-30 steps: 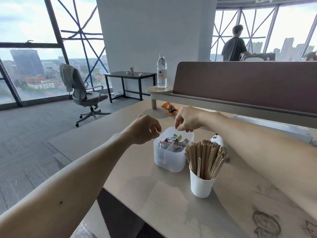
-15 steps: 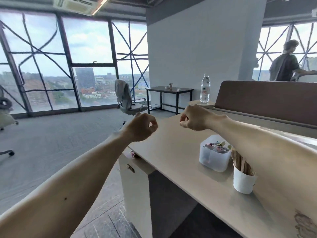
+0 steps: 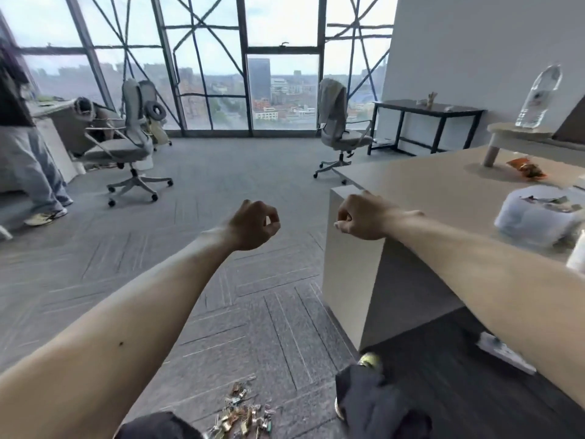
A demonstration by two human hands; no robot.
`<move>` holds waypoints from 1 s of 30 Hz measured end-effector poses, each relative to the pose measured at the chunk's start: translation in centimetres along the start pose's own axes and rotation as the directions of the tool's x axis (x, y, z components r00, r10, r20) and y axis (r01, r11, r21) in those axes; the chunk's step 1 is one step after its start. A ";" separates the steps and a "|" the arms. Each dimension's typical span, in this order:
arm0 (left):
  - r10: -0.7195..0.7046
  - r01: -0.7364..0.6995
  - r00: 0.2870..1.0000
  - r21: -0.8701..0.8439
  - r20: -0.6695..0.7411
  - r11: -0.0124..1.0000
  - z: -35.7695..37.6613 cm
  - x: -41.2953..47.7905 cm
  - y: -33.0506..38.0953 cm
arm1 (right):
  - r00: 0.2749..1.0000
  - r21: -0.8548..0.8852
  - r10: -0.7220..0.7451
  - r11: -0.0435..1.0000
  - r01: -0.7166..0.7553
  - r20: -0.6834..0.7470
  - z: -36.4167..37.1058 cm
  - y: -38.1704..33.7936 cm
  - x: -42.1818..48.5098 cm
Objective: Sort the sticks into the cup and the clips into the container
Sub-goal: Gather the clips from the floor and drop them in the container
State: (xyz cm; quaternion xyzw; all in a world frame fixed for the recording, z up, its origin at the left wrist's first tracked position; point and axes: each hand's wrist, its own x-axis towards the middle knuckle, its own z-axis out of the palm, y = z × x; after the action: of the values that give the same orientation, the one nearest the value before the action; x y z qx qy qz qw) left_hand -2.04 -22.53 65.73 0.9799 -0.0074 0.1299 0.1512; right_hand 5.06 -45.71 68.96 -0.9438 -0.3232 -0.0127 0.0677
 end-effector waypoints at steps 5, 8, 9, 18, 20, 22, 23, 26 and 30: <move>-0.121 0.118 0.991 0.042 0.064 0.992 0.7 -9.5 -5.6 | 0.996 0.027 -0.032 0.999 0.030 0.080 5.4 -6.6 -3.0; -0.192 0.184 0.974 0.072 0.123 0.980 1.9 -14.9 -8.4 | 0.989 0.034 -0.037 0.999 0.033 0.140 8.9 -9.6 -5.2; -0.214 0.205 0.966 0.077 0.142 0.976 2.4 -16.6 -9.2 | 0.987 0.044 -0.038 0.999 0.032 0.157 10.2 -10.4 -5.9; -0.304 0.292 0.880 0.089 0.365 0.952 12.3 -27.9 -15.6 | 0.926 0.097 -0.031 0.995 -0.006 0.376 24.4 -15.1 -11.0; -0.321 0.306 0.846 0.106 0.426 0.946 15.6 -29.2 -17.3 | 0.905 0.111 -0.037 0.994 -0.012 0.423 28.4 -15.2 -11.4; -0.353 0.327 0.803 0.139 0.480 0.935 19.2 -30.4 -19.5 | 0.880 0.128 -0.035 0.991 -0.030 0.475 32.9 -15.0 -11.5; -0.369 0.336 0.784 0.159 0.499 0.928 21.0 -30.9 -20.8 | 0.866 0.133 -0.032 0.990 -0.040 0.499 35.3 -14.7 -11.5; -0.418 0.365 0.718 0.211 0.557 0.907 26.6 -32.6 -24.6 | 0.822 0.140 -0.020 0.987 -0.073 0.569 42.7 -13.8 -11.4; -0.446 0.353 0.624 0.277 0.642 0.894 33.6 -34.7 -29.1 | 0.750 0.137 -0.037 0.988 -0.073 0.661 51.9 -13.2 -11.0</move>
State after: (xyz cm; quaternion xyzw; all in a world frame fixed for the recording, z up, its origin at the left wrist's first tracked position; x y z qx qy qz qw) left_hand -25.49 -5.66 17.30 0.9404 0.1627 -0.2811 0.1012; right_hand -12.74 -35.06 18.34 -0.8822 -0.3171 0.3475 0.0220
